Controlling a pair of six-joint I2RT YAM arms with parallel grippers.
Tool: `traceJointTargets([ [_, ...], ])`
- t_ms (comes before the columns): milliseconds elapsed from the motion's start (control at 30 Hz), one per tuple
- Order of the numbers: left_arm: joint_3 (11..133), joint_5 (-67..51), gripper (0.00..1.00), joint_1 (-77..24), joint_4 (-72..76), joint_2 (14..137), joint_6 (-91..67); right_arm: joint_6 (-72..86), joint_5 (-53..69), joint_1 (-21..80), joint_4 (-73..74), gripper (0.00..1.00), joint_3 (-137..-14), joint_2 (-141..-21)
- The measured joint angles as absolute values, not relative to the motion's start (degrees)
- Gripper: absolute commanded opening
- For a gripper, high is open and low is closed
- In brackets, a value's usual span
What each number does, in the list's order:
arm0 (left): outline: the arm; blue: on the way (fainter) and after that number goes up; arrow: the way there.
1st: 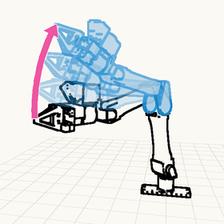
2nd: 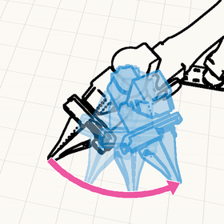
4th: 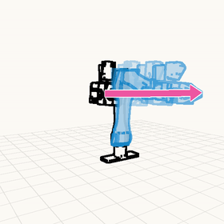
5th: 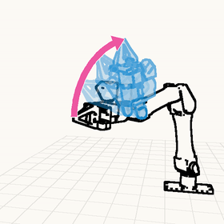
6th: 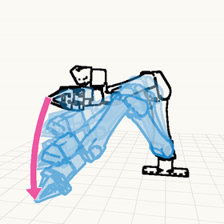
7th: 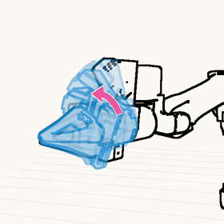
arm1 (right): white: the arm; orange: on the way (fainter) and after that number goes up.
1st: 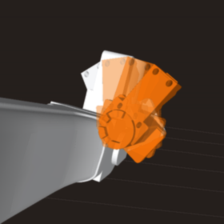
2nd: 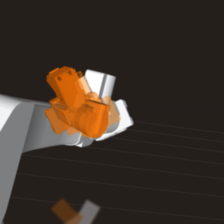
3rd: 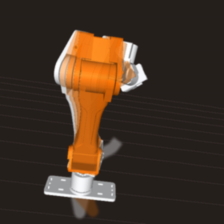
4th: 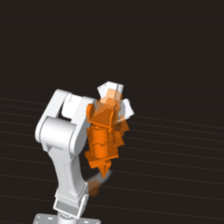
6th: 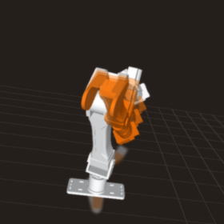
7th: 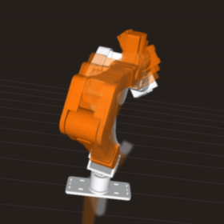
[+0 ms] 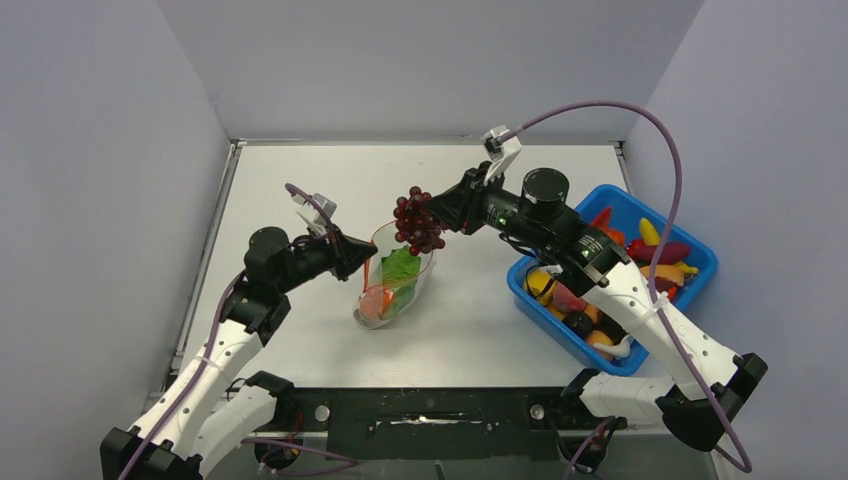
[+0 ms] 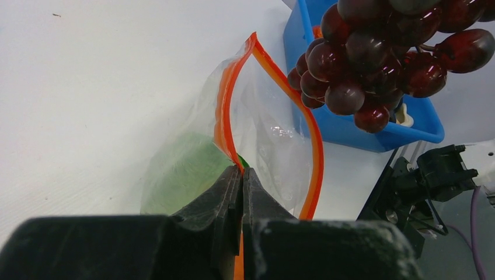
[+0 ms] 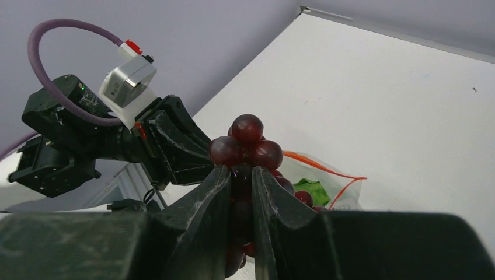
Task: Place the food in the zip-top bag and seal the zipper
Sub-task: Place the fake fruit in the zipper food storage bag.
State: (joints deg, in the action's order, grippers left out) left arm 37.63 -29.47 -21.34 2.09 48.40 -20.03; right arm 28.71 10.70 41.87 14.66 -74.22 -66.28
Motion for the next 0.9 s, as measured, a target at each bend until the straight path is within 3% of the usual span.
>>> traceJointTargets([
  [400, 37.6, -30.5, 0.0, -21.3, 2.4, 48.5, -20.4, 25.7, 13.7, 43.7, 10.5, 0.15, -77.4, -68.5],
  [900, 37.6, -31.6, 0.0, -21.3, 2.4, 48.1, -20.6, 7.4, 17.2, 43.9, 14.6, 0.16, -72.9, -74.8],
])
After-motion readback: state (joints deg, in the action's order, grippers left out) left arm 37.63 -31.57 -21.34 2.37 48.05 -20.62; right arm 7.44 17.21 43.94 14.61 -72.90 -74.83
